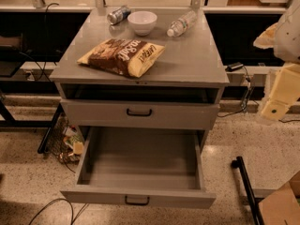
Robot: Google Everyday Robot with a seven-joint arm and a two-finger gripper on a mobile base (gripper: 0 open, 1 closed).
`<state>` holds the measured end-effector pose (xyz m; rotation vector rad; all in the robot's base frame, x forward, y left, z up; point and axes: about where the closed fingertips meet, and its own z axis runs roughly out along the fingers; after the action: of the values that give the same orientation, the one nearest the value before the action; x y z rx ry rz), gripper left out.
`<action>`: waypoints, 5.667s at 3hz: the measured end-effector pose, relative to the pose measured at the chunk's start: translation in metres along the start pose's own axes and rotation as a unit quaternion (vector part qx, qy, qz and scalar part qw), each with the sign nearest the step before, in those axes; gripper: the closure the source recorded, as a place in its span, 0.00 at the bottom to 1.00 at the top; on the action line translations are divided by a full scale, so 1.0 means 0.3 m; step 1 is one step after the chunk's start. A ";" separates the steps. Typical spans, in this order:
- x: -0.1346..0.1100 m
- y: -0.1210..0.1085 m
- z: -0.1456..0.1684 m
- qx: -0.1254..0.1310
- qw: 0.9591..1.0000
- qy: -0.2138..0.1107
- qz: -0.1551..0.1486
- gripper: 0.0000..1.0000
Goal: Place brown chip bag into middle drawer
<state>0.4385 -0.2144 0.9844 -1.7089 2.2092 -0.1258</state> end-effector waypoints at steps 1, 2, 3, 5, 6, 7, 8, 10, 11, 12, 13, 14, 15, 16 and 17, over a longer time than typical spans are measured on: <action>0.000 0.000 0.000 0.000 1.000 0.000 0.000 0.00; -0.011 -0.010 0.000 0.007 1.000 -0.013 0.012 0.00; -0.126 -0.102 0.026 0.018 0.996 -0.082 0.040 0.00; -0.573 -0.368 0.133 -0.015 0.968 -0.229 0.098 0.00; -0.573 -0.368 0.133 -0.015 0.968 -0.229 0.098 0.00; -0.656 -0.401 0.258 -0.031 0.966 -0.235 0.101 0.00; -0.748 -0.453 0.434 -0.043 0.967 -0.221 0.116 0.00; -0.840 -0.545 0.682 -0.039 0.963 -0.199 0.176 0.00; -0.880 -0.576 0.743 -0.037 0.962 -0.197 0.185 0.00; -0.921 -0.587 0.784 -0.040 0.963 -0.194 0.184 0.19; -0.960 -0.581 0.768 -0.038 0.961 -0.205 0.181 0.50; -0.996 -0.552 0.706 -0.039 0.957 -0.233 0.168 0.72; -1.026 -0.511 0.586 -0.048 0.938 -0.310 0.147 0.96; -1.011 -0.450 0.430 -0.068 0.904 -0.404 0.119 1.00; -1.018 -0.428 0.389 -0.070 0.897 -0.424 0.104 1.00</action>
Offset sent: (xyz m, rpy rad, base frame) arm 0.0081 0.0029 -0.0018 0.0651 -0.0184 -0.0429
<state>0.6602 0.0580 0.9760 -1.2137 1.7114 0.7128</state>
